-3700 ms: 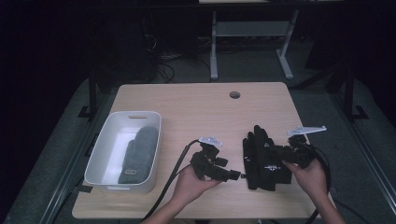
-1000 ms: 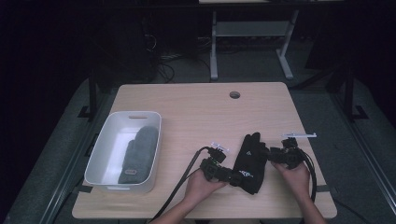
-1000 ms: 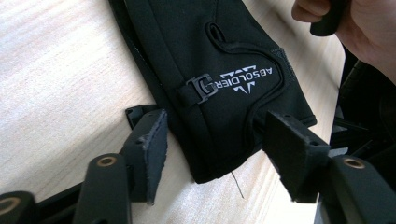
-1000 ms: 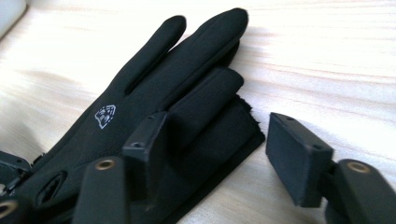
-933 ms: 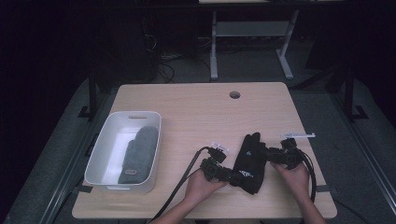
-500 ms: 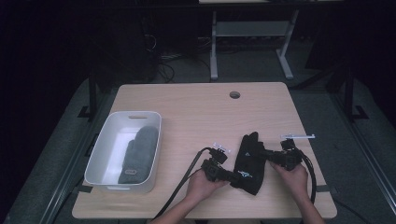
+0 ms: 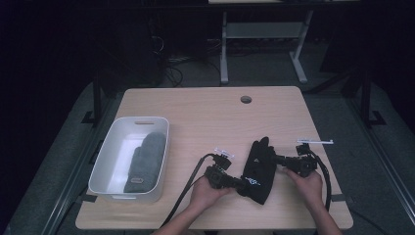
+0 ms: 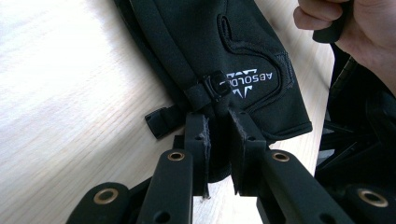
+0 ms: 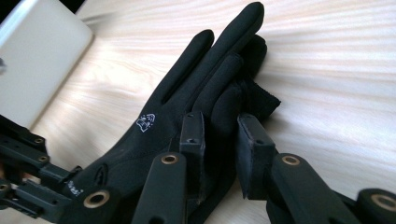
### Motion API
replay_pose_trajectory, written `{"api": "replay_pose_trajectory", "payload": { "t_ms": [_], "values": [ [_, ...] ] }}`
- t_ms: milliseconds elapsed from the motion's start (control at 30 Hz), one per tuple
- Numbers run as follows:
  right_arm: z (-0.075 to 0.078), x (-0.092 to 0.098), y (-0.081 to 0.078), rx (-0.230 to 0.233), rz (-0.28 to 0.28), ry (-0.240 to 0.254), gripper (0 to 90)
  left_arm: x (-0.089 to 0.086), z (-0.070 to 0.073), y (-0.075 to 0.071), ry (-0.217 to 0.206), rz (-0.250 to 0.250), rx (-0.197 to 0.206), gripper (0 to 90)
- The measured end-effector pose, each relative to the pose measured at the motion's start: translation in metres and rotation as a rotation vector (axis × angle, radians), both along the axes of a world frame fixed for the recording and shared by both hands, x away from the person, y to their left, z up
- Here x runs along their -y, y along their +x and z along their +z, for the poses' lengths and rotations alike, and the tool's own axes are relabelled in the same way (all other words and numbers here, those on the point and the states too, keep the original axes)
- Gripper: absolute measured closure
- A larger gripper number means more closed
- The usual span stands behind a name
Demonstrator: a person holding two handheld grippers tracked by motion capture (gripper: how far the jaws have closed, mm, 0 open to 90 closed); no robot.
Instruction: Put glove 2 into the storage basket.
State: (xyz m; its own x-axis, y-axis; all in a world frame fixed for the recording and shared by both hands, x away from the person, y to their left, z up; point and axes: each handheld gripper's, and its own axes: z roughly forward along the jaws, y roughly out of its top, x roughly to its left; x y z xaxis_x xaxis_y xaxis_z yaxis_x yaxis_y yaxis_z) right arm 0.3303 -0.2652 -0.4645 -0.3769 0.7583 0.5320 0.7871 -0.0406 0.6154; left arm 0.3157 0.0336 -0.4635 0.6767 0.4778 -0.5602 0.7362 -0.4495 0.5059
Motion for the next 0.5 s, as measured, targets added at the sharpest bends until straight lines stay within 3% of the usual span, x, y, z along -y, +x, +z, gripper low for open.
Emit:
{"api": "replay_pose_trajectory", "payload": {
  "t_ms": [500],
  "values": [
    [0.025,-0.014,0.006,0.023,0.019,0.073,74.4,-0.021,0.02,-0.001,-0.039,0.027,0.026,79.6]
  ]
}}
